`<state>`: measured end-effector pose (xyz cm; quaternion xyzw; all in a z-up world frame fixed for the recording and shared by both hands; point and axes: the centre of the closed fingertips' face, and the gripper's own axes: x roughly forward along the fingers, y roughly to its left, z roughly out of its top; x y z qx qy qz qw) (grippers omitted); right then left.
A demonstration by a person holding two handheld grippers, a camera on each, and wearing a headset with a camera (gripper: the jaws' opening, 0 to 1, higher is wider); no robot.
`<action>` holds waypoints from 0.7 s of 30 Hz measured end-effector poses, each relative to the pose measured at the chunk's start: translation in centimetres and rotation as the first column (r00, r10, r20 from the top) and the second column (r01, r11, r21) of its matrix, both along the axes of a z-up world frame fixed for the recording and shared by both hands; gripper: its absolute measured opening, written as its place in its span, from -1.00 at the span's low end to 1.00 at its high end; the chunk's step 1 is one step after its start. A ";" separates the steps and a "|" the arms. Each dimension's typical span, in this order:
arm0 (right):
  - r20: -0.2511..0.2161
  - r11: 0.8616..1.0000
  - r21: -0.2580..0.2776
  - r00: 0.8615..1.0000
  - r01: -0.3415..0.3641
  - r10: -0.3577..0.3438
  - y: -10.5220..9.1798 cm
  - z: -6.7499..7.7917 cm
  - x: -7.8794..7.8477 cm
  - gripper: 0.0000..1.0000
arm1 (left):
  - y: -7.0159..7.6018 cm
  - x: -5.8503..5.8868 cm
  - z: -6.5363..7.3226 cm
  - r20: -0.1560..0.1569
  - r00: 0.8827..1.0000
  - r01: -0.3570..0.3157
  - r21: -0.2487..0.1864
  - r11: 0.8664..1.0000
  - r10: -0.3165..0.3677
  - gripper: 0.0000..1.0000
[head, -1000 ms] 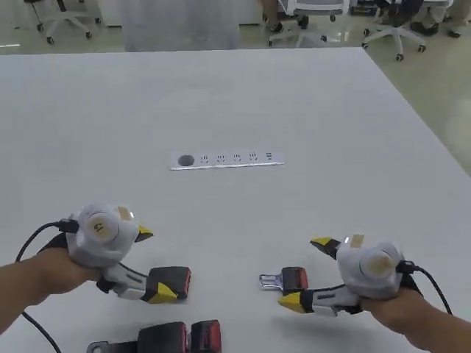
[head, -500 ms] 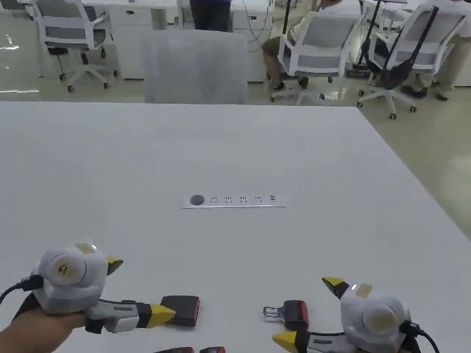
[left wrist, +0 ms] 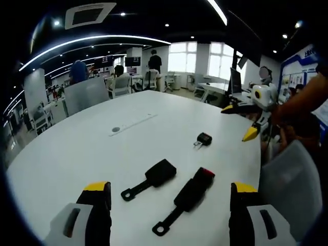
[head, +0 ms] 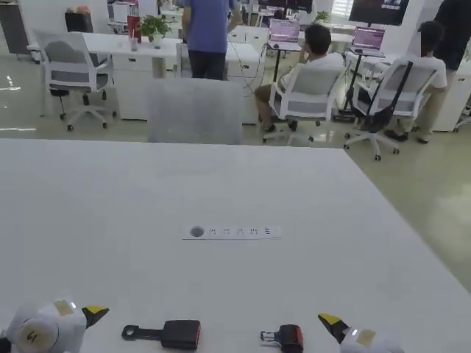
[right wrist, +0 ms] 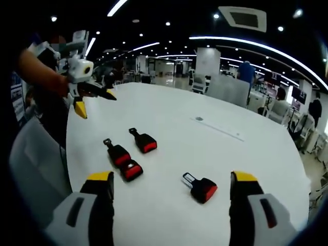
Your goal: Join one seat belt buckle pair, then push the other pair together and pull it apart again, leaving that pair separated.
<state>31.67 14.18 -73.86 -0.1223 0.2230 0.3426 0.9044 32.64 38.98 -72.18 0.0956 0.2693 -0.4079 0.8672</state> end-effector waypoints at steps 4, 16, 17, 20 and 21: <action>0.011 1.000 -0.001 1.000 -0.007 0.007 0.7 0.1 -1.5 0.91 | 0.6 -1.6 -0.1 -0.006 1.000 -0.011 -0.012 1.000 0.011 0.98; 0.015 1.000 0.002 1.000 -0.017 0.017 2.6 -0.3 -4.9 0.94 | 3.4 -5.4 -0.5 -0.009 0.998 -0.060 -0.053 0.997 0.059 0.99; 0.017 1.000 0.002 1.000 -0.015 0.015 2.6 -0.1 -4.9 0.94 | 3.8 -5.4 -0.4 -0.006 0.997 -0.071 -0.055 0.996 0.071 0.99; 0.033 1.000 0.008 0.999 -0.007 0.006 2.6 0.4 -4.9 0.94 | 4.9 -5.0 -0.4 0.012 0.992 -0.124 -0.041 0.991 0.124 0.98; 0.036 1.000 0.008 0.999 -0.004 0.004 2.6 0.5 -4.9 0.94 | 5.5 -4.8 -0.6 0.021 0.989 -0.147 -0.023 0.989 0.147 0.97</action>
